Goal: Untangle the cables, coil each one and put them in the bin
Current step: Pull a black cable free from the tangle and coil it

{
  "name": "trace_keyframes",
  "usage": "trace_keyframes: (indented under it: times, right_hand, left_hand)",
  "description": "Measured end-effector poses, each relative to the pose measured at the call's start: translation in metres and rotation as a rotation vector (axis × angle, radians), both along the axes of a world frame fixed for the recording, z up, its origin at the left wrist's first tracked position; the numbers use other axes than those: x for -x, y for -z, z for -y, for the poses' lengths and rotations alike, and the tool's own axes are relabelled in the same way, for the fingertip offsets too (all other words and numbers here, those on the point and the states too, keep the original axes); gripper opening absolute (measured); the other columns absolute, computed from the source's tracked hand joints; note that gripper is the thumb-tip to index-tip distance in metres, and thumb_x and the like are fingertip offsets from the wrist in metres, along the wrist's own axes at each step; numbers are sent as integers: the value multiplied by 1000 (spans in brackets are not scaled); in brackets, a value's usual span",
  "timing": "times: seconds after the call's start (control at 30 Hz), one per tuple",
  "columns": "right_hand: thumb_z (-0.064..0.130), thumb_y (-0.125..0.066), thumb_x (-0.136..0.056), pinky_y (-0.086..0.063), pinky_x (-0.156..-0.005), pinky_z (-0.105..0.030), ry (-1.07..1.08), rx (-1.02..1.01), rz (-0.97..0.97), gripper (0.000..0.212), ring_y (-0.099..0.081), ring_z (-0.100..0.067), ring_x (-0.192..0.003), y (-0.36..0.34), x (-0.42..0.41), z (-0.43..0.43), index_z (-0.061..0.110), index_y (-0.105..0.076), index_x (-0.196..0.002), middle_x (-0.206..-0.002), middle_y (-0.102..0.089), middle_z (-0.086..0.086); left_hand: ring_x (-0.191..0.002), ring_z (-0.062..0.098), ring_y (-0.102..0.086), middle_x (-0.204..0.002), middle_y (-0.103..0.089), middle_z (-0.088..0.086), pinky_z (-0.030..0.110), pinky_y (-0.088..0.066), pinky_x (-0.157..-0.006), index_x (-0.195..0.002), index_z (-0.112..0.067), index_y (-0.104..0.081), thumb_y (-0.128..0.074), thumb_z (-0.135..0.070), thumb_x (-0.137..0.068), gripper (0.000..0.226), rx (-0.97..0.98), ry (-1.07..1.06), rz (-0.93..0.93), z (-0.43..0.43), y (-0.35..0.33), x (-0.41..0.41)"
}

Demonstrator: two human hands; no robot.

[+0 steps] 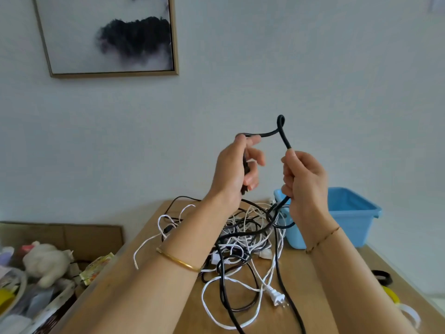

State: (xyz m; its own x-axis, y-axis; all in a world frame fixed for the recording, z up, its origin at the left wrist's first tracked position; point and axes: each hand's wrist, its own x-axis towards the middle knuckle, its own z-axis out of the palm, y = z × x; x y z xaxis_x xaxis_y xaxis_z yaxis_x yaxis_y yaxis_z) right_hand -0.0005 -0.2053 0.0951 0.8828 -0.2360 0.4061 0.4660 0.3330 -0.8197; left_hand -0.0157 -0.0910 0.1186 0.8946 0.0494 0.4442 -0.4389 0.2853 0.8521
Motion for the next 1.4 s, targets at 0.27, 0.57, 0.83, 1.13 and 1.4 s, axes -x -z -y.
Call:
trace_keyframes:
  times: [0.27,0.57,0.83,1.13,1.4]
  right_hand:
    - [18,-54,-96,-21,-35,-18,-108,151,-116,26,-27,-7,-40,10,-8,19,8,-57,-72,-56,-38,1]
    - [19,-61,-82,-16,-35,-16,-557,126,30,29,-20,-6,-42,43,7,23,15,-47,-57,-56,-28,1]
    - [21,-54,-95,-20,-40,-16,-439,658,85,33,-22,-6,-44,39,34,18,12,-46,-64,-55,-31,4]
    - [23,-53,-93,-32,-47,-22,-67,1247,322,28,-35,-9,-48,16,56,8,12,-46,-68,-56,-42,2]
    - [22,-53,-95,-28,-46,-18,-163,1318,113,30,-29,-8,-47,27,39,12,2,-49,-73,-58,-36,3]
  left_hand:
    - [-28,5,-25,-56,-56,-4,15,-24,-34,-119,-3,-55,-24,-27,-105,41,-25,177,84,-11,-3,4]
    - [-27,5,-27,-62,-66,3,15,-30,-33,-78,-6,-49,-28,-27,-105,40,756,220,-31,-31,-42,-8]
    - [-26,8,-31,-73,-57,11,15,-38,-34,-87,-4,-44,-32,-22,-105,28,945,190,-92,-32,-45,-25]
    - [-36,9,-29,-66,-47,3,22,-43,-42,-73,-10,-41,-35,-11,-100,28,223,-167,13,-17,-11,-35]
    - [-27,10,-32,-64,-45,8,15,-42,-36,-88,-4,-42,-34,-15,-102,20,922,174,-105,-38,-43,-29]
